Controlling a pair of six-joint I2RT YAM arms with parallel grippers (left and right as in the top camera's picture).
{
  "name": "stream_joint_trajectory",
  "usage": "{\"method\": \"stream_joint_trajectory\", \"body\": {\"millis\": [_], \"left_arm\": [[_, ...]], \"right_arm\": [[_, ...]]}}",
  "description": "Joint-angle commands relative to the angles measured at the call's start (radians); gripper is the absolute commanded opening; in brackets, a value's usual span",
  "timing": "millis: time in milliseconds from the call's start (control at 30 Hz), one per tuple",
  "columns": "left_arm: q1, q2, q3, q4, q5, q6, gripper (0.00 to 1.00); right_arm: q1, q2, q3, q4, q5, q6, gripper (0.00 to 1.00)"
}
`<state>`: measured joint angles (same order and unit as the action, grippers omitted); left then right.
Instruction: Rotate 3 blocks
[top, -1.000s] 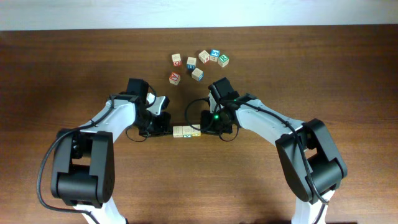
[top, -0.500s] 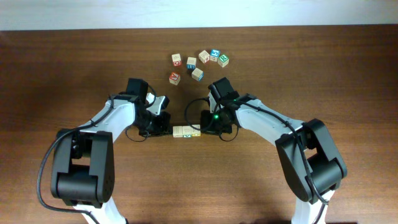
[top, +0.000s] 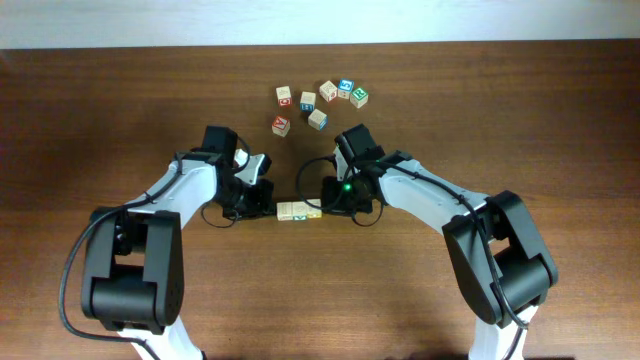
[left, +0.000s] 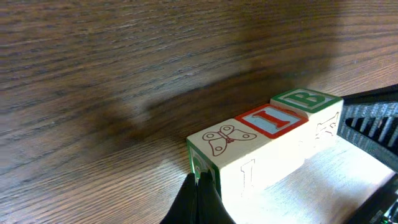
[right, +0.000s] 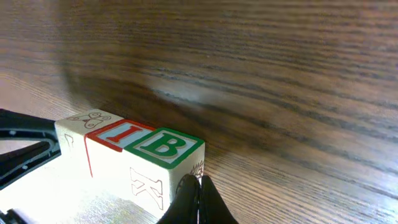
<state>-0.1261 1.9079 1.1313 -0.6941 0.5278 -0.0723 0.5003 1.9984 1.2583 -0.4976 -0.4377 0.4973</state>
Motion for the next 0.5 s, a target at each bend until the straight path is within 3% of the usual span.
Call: {"method": "stream_joint_trajectory", "body": {"millis": [0, 467], "left_arm": [[-0.005, 0.011, -0.007, 0.003, 0.037, -0.006, 0.0], [-0.005, 0.011, -0.007, 0.003, 0.038, -0.007, 0.0]], "right_arm": [[0.017, 0.011, -0.003, 0.021, -0.076, -0.026, 0.04], [0.026, -0.012, -0.003, 0.068, -0.161, -0.056, 0.04]]}}
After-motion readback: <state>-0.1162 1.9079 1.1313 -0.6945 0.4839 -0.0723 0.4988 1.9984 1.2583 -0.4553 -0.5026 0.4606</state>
